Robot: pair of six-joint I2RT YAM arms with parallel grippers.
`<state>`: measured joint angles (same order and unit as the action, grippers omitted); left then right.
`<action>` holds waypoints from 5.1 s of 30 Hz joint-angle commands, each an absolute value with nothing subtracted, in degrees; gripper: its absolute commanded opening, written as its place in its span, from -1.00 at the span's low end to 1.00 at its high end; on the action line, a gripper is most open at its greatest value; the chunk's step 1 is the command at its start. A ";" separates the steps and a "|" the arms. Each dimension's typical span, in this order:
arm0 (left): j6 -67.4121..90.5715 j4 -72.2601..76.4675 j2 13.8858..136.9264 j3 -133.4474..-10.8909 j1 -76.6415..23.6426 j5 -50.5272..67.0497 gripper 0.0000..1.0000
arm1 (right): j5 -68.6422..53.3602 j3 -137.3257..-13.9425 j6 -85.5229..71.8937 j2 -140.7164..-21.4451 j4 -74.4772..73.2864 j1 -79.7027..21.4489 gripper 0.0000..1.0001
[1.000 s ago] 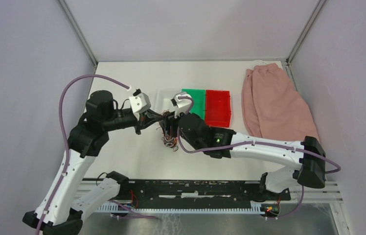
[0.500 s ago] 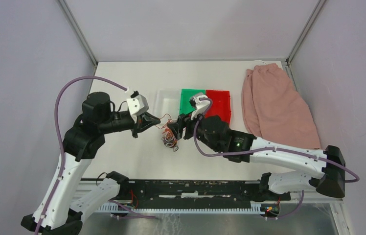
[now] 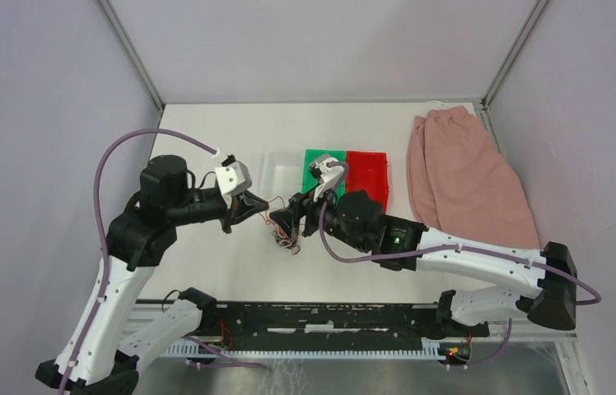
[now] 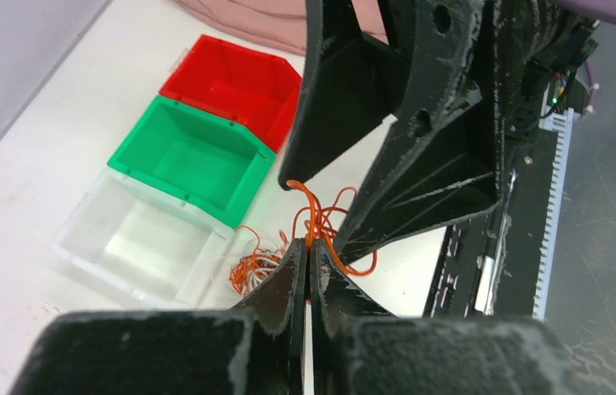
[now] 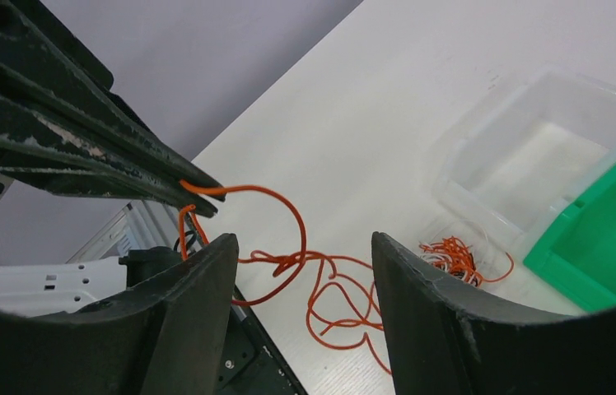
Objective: Untangle the cables
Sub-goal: Untie the cable.
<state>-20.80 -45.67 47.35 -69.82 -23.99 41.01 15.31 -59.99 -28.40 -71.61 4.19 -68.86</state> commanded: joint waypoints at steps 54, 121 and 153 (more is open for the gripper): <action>-24.11 -41.36 61.38 -103.57 -24.09 30.08 -0.94 | 26.09 -39.54 -38.38 -74.65 19.91 -58.37 0.34; -46.06 -18.84 81.43 -110.76 -24.06 12.21 -0.94 | 23.13 -40.24 -40.37 -61.60 9.06 -52.16 0.92; -52.22 -0.59 85.75 -122.51 -24.06 14.79 -0.94 | 21.77 -41.23 -41.42 -64.39 8.25 -52.17 0.92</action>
<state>-47.92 -10.24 95.57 -140.40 -23.99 13.82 22.06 -39.42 -40.36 -63.81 6.72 -52.38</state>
